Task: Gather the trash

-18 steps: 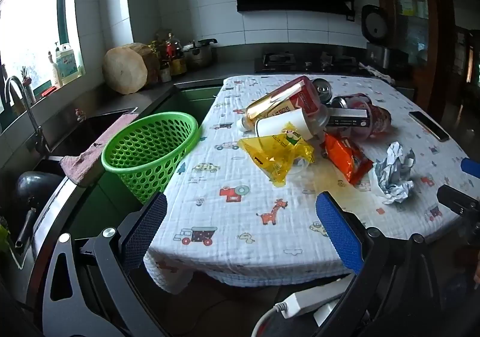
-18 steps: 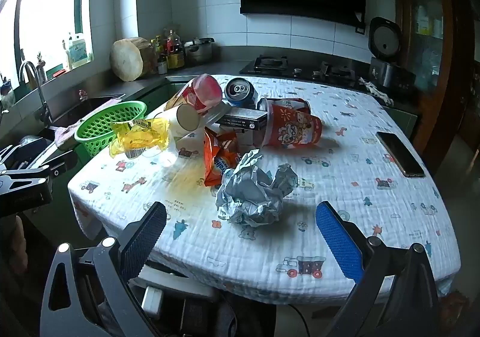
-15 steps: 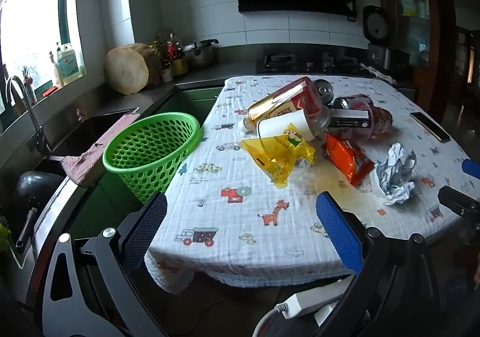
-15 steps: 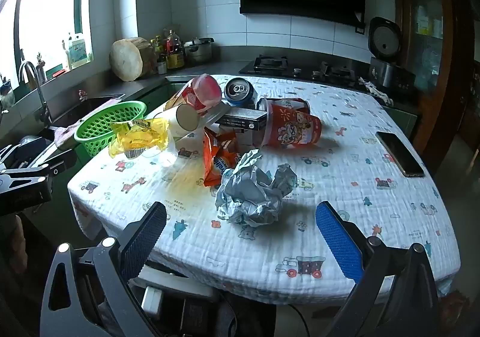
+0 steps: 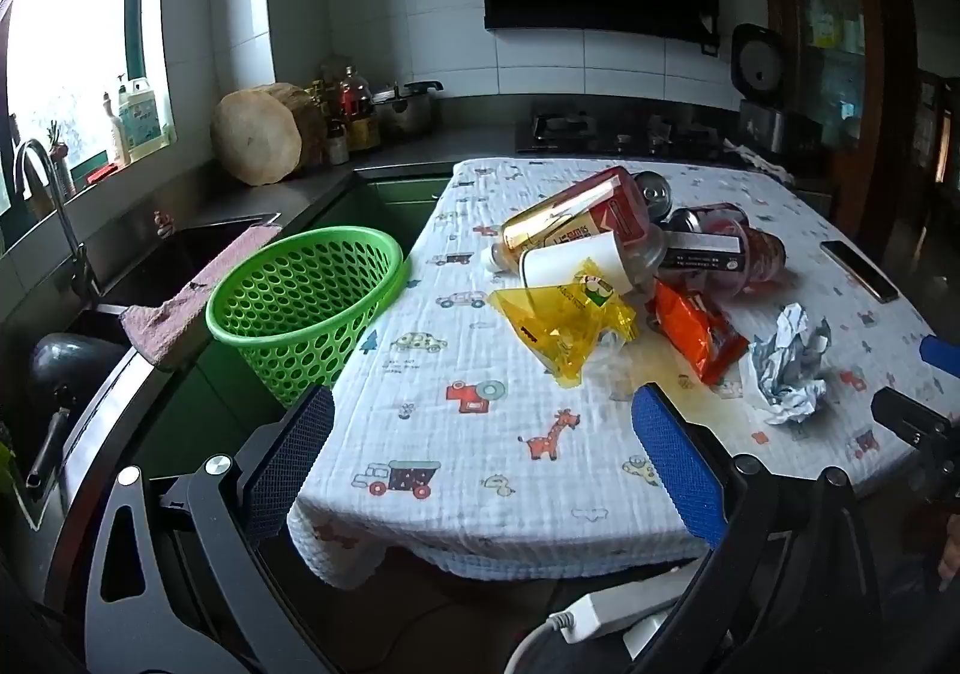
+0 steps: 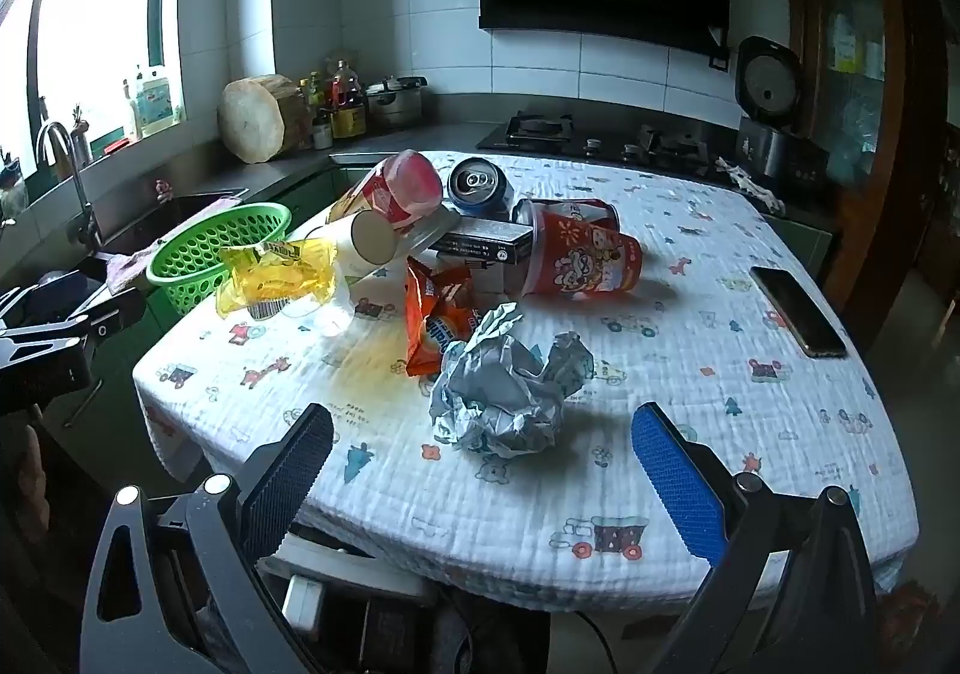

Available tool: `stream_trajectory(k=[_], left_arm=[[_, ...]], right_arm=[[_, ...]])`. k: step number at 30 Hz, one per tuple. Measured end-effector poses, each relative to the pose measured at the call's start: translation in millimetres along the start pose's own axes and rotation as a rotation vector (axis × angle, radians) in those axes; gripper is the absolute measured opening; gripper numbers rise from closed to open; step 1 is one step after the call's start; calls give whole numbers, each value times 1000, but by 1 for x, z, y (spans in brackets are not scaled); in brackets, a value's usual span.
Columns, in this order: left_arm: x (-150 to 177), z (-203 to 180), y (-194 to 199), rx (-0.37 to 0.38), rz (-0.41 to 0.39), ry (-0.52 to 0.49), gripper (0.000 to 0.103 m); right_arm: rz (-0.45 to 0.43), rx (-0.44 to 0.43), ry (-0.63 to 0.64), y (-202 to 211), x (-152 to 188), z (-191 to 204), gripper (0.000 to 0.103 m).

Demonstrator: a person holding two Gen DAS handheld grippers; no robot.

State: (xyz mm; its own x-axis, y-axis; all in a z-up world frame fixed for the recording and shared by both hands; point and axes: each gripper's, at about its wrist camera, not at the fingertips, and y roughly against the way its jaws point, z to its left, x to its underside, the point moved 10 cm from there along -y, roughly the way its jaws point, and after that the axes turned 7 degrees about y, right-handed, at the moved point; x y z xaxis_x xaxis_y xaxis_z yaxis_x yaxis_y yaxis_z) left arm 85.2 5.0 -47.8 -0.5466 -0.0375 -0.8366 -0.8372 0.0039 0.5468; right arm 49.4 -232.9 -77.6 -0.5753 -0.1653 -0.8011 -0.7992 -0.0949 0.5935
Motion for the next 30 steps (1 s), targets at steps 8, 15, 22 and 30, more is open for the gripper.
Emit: stream_trajectory(k=[8,15,22,30], left_arm=[[-2,3,0,-2,-6,1,98],[-3,4,-1,-9,-8,1,98],[-3,6,-2,-12,-12,3,98],[-4,6,-2,-16,-16,-3,98]], right_arm=[[-4,2,2,3,-2,0,97],[-4,2,4,3,-1,1,97],[-6,1,8,4,-3,2,97],[-6,0,8,3,-2,2,97]])
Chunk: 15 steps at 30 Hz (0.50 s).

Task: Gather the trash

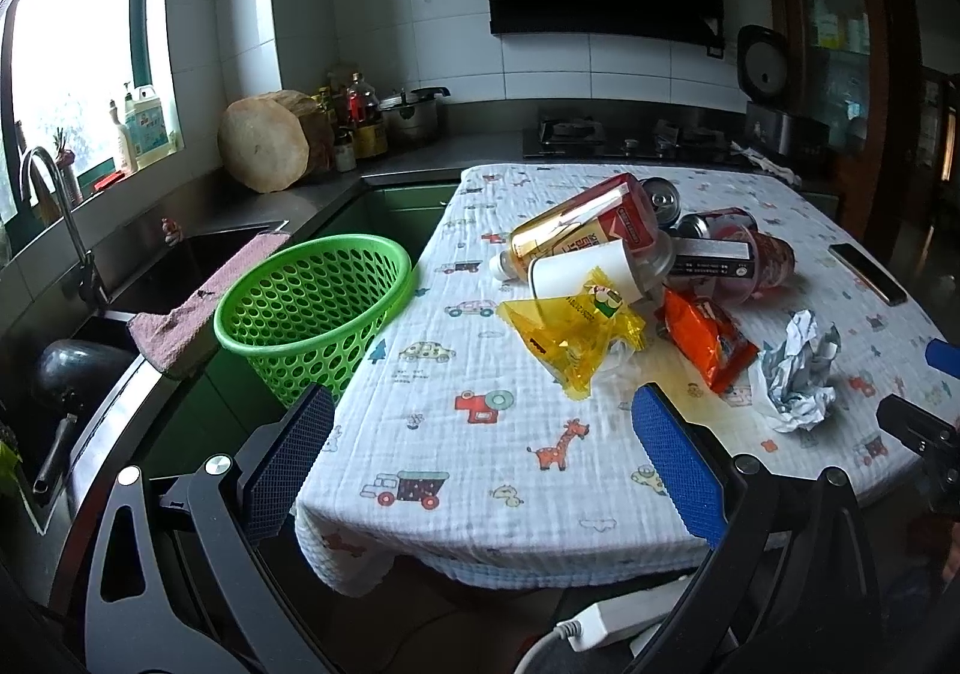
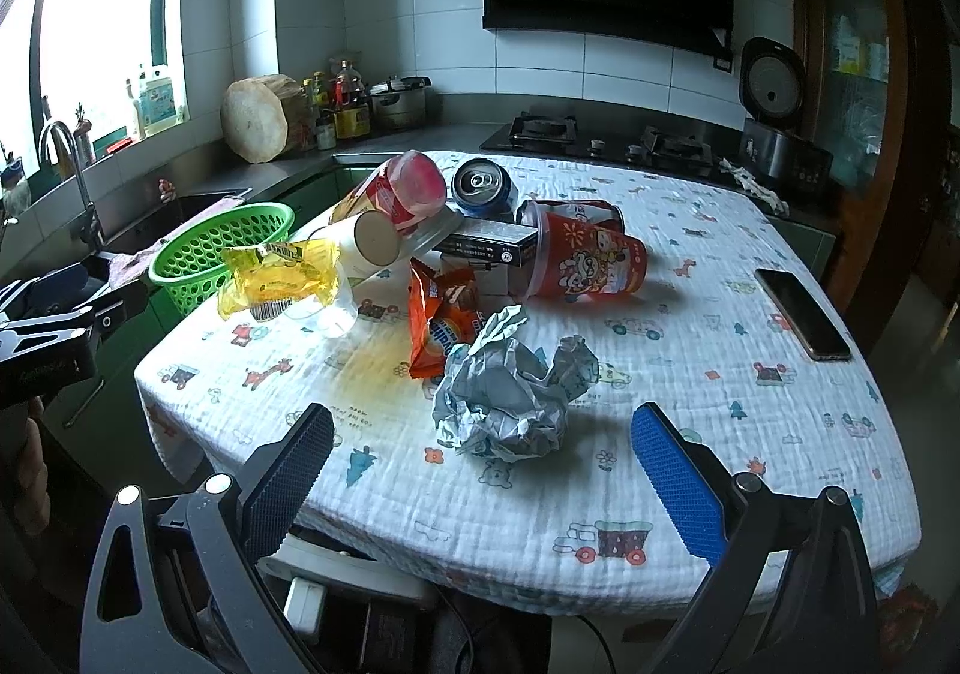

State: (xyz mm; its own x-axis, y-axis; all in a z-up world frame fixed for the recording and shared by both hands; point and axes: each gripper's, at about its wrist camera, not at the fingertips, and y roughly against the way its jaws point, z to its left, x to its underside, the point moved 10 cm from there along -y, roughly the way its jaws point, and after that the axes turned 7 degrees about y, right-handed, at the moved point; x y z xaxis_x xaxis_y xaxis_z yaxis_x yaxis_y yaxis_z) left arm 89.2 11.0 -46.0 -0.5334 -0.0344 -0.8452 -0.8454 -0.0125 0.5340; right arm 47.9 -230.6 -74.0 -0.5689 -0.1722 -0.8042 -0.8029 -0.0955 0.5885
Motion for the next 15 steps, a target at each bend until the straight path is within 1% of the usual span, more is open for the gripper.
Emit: stream_trajectory(k=[15], left_arm=[[0,0,-1,-1,0,0,98]], right_arm=[[0,-6,-3,-4,0,2,96]])
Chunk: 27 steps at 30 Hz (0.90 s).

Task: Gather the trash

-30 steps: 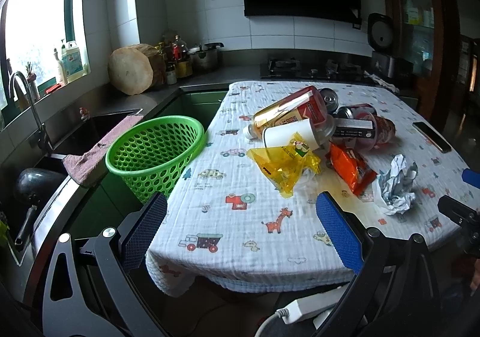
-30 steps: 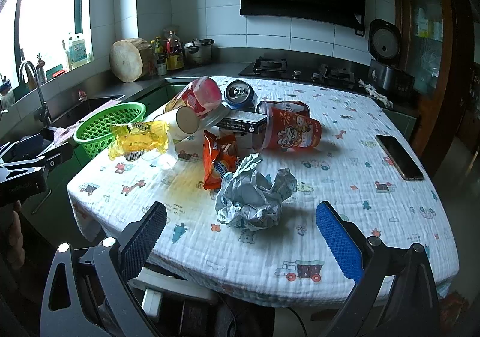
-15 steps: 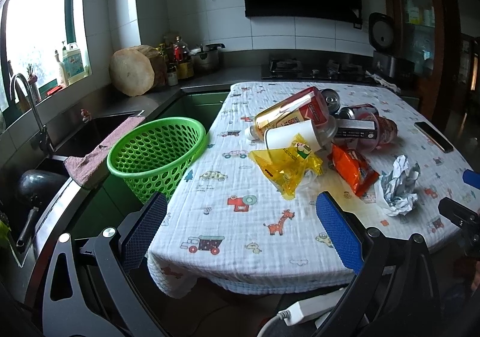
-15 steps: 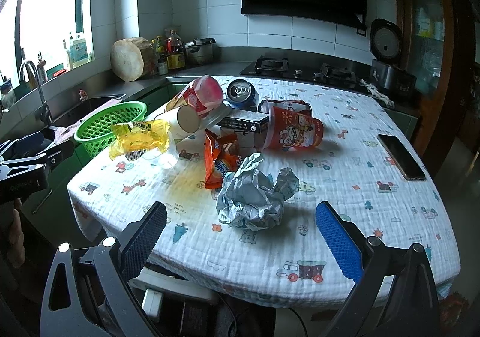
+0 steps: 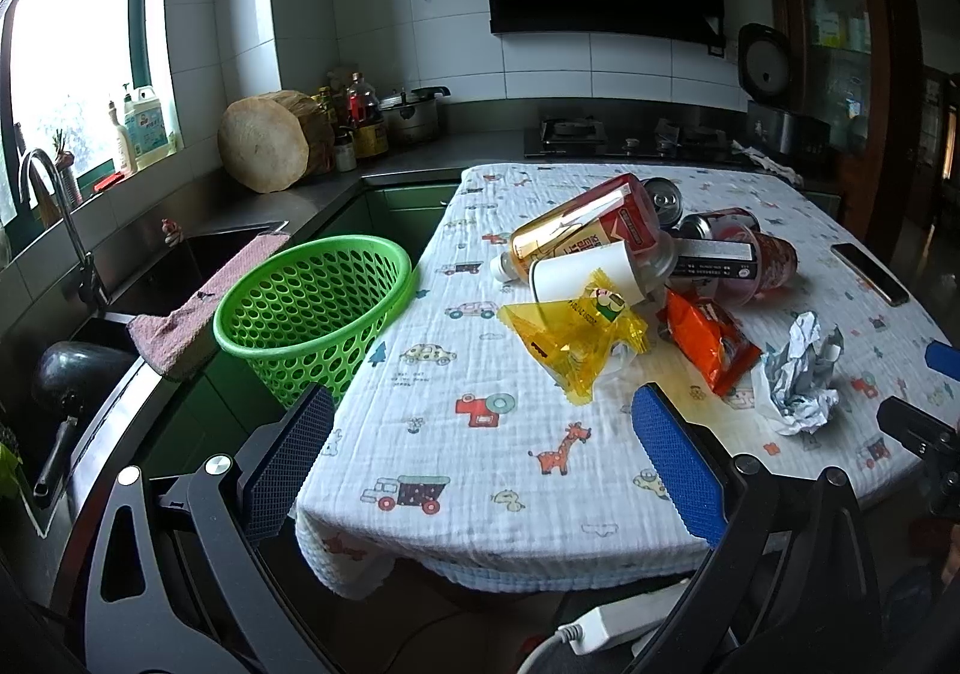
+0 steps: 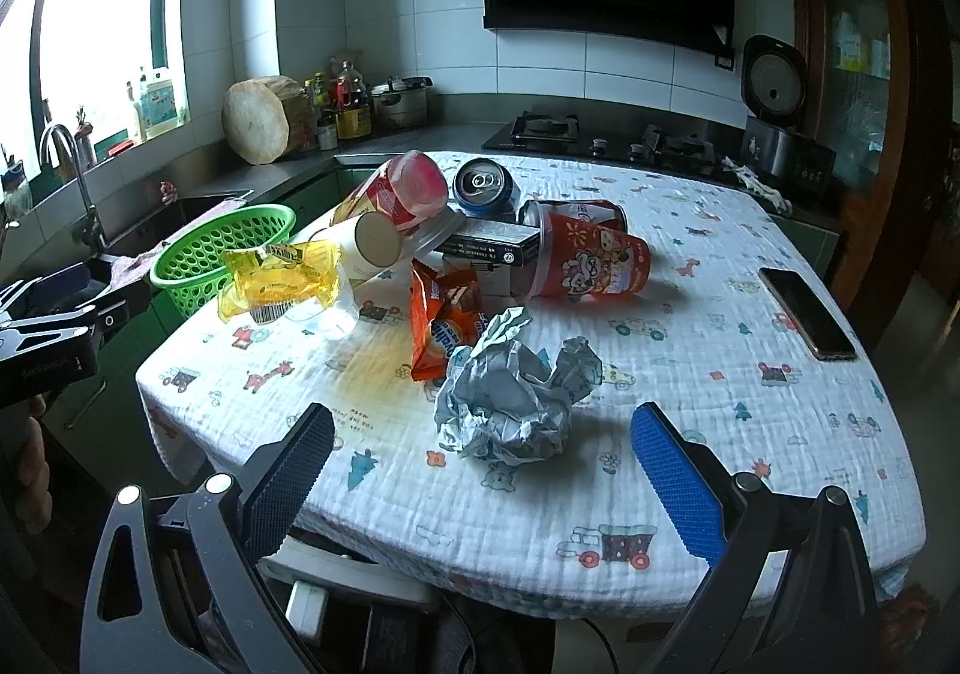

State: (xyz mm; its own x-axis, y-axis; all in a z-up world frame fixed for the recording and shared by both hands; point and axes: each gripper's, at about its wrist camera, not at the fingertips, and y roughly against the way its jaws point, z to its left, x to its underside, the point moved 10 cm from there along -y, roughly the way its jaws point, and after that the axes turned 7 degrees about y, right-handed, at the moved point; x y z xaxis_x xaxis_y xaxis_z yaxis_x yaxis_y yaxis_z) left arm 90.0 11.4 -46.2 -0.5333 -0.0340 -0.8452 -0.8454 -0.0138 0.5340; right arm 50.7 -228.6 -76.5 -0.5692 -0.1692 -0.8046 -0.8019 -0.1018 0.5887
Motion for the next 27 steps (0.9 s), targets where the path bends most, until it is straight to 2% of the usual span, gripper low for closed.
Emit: stream_trajectory(k=[27], left_arm=[[-2,-6,-26,11,59,-4,98]], right_arm=[[9,-36,-7,-17,-2,-7,95]])
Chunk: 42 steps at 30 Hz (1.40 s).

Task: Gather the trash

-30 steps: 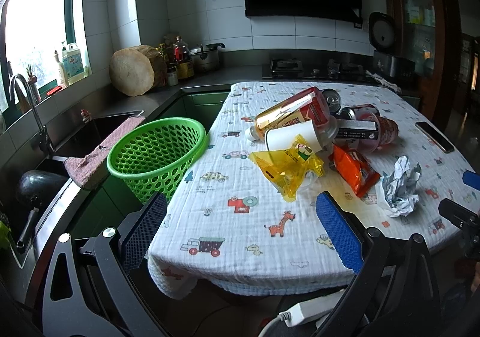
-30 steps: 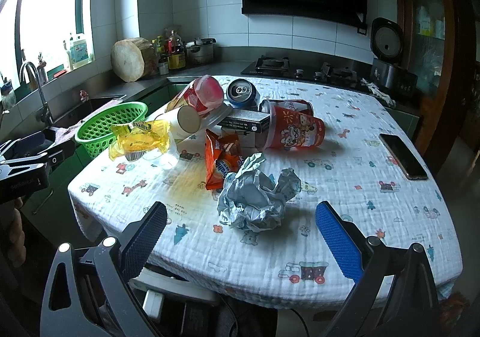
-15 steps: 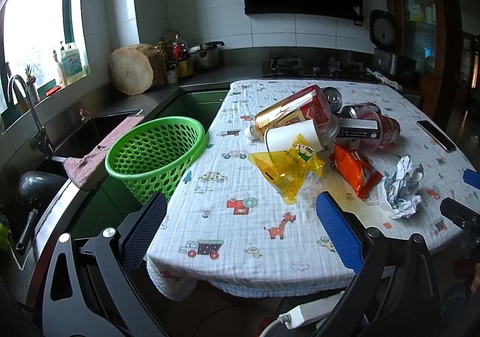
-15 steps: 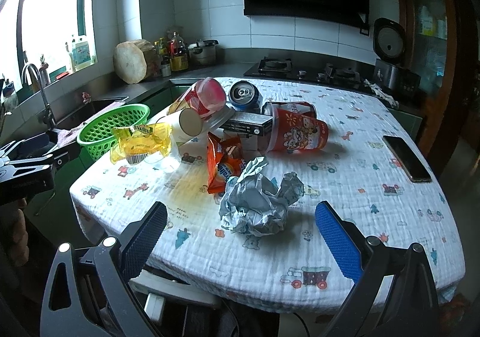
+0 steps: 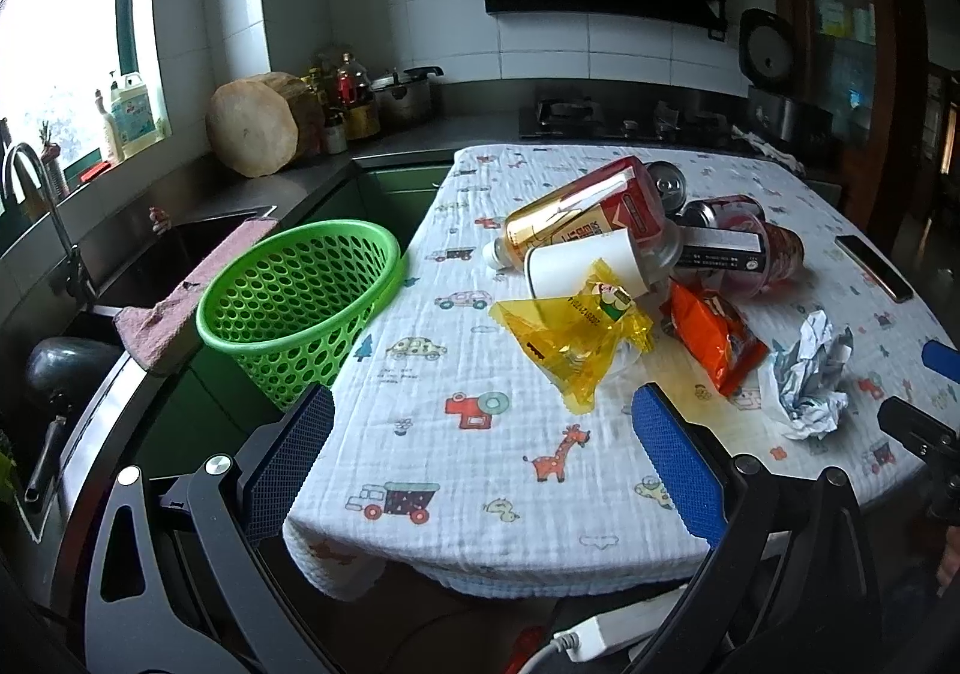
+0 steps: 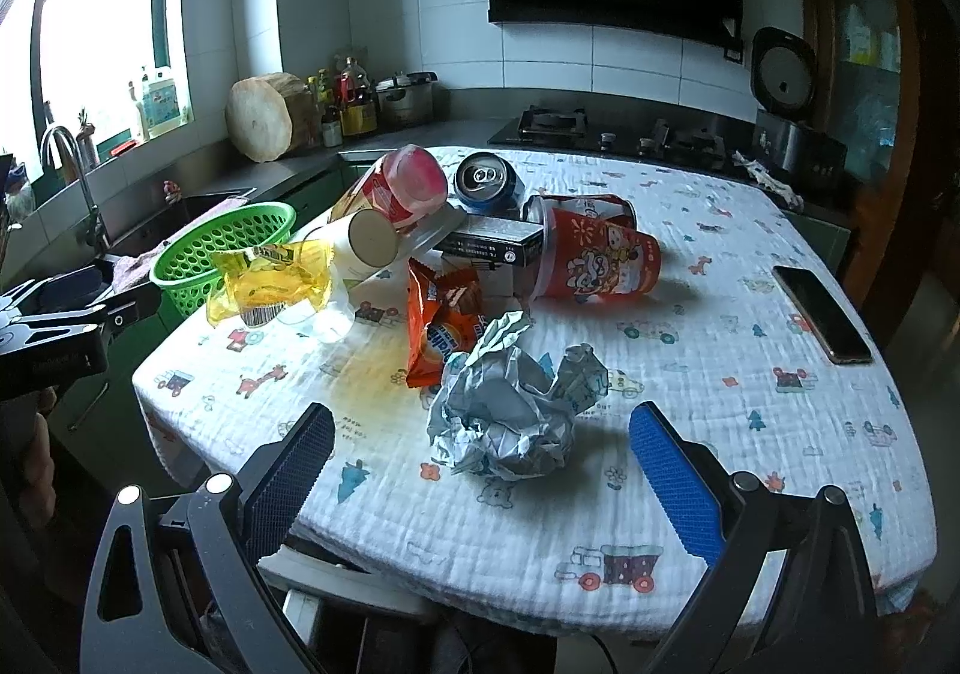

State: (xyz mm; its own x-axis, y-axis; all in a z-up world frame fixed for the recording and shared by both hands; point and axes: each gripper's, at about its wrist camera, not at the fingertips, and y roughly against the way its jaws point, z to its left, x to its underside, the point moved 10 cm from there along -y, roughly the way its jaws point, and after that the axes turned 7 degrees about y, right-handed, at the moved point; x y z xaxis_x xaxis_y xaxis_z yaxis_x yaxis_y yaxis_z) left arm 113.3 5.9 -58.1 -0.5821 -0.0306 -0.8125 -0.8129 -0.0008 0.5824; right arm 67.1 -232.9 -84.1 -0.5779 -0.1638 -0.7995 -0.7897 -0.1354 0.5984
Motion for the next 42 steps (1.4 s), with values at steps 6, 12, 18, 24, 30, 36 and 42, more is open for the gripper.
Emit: stream_trajectory(k=[6,12,18,24,30,36,42], left_arm=[[-3,-2,-6,3,3,-4,98],[-6,-4,-13,10,13,-17,98],[-8,-9,-20,38,25,-31,98],[-5,-9,-29,56,53,-35,98],[-2,-17,-45,112,96,-26,97],[-7,-25,-60,150,101,-79,97],[-9,-33,-78,187,123,-153,97]], right_arm=[[14,-11,-4,-8,1,-6,87],[45,-33,-24,-21,5,-16,87],[81,-65,10,-37,4,-13,86],[133,-90,-11,-59,12,-19,86],[180,-94,-2,-83,17,-18,86],[221,-103,-5,-104,21,-18,82],[229,-112,-13,-113,20,-19,73]])
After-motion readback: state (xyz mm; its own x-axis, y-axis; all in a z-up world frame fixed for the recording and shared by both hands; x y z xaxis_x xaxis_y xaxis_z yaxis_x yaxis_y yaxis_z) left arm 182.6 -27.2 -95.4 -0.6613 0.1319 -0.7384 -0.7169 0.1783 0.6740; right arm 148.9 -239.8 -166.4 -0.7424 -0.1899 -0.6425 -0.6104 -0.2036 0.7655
